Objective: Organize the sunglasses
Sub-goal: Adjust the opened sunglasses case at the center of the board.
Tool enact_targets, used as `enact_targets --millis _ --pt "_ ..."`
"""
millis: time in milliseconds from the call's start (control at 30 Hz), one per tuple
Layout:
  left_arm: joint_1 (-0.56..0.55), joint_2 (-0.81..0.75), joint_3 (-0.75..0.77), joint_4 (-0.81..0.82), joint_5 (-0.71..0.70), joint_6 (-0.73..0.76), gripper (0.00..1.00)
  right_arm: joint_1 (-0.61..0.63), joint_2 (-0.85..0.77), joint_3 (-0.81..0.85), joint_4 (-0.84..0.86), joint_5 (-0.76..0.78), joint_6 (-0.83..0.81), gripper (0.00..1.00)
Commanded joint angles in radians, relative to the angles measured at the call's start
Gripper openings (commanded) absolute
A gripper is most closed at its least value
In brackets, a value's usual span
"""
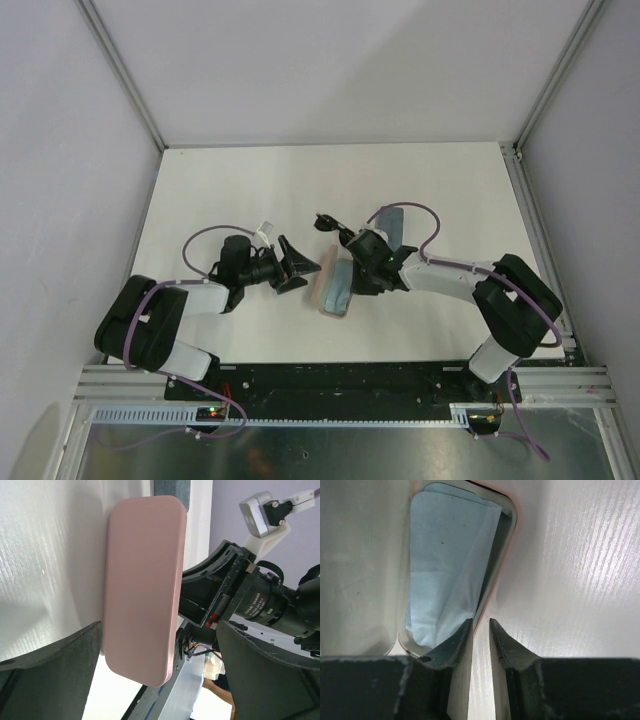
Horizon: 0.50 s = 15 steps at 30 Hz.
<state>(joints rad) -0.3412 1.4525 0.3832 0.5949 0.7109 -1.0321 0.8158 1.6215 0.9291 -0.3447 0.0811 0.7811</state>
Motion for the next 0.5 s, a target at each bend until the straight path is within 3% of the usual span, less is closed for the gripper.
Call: enact_targets --millis 0,167,467 --pt "-0.007 -0.005 0.010 0.040 0.008 -0.002 0.99 -0.005 0.029 -0.006 0.031 -0.006 -0.012 0.24" --pt "-0.007 -0.006 0.003 0.047 0.009 -0.003 0.99 -0.010 0.045 -0.006 0.039 -0.011 -0.014 0.24" --pt "-0.010 0.004 -0.006 0.061 0.010 -0.011 0.99 -0.018 0.041 -0.015 0.032 -0.006 -0.021 0.06"
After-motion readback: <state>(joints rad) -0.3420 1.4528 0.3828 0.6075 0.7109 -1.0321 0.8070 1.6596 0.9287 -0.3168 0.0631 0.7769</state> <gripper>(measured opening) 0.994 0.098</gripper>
